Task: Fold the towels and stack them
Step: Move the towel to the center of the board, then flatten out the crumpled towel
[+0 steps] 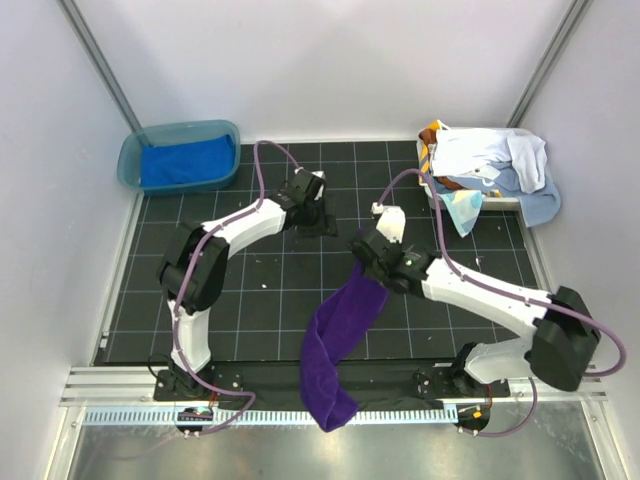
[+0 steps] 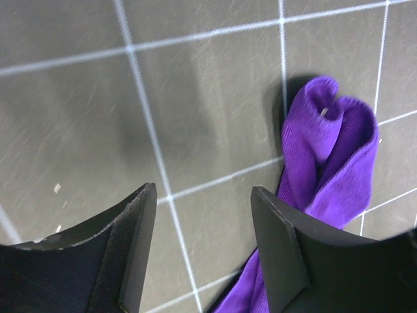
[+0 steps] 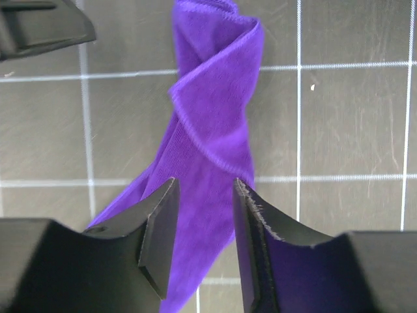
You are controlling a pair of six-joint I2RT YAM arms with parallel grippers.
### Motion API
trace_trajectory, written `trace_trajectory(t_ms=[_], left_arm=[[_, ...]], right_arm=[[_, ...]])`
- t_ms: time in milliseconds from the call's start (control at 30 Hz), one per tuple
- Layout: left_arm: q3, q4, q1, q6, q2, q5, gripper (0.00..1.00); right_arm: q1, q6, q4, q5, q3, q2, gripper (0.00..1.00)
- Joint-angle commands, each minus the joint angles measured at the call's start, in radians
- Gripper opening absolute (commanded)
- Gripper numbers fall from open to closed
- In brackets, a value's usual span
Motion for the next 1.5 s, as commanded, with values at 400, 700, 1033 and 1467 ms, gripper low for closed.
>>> trace_trajectory(t_ms=[400,700,1033,1467], left_arm=[[0.095,0.014,0.006,-0.005,0.073,0.016,0.61],[0.012,0.020,0.063,-0.041,0.001,-0.040,0.61],[0.015,0.032,0.063,-0.040,-0.010,-0.017,0.62],[-0.003,0.124,0.055,-0.040,0.014,0.111,0.62]], right_arm=[[-0.111,-0.184,0.079,-0.025,0.287,0.385,0.47],[-0.117,-0.187,0.033,0.015,0.335,0.468,0.48],[-0.117,-0.187,0.002,0.032,0.349,0.534,0.49],[-0.150,-0.163,-0.007,0.076,0.283,0.390,0.09]])
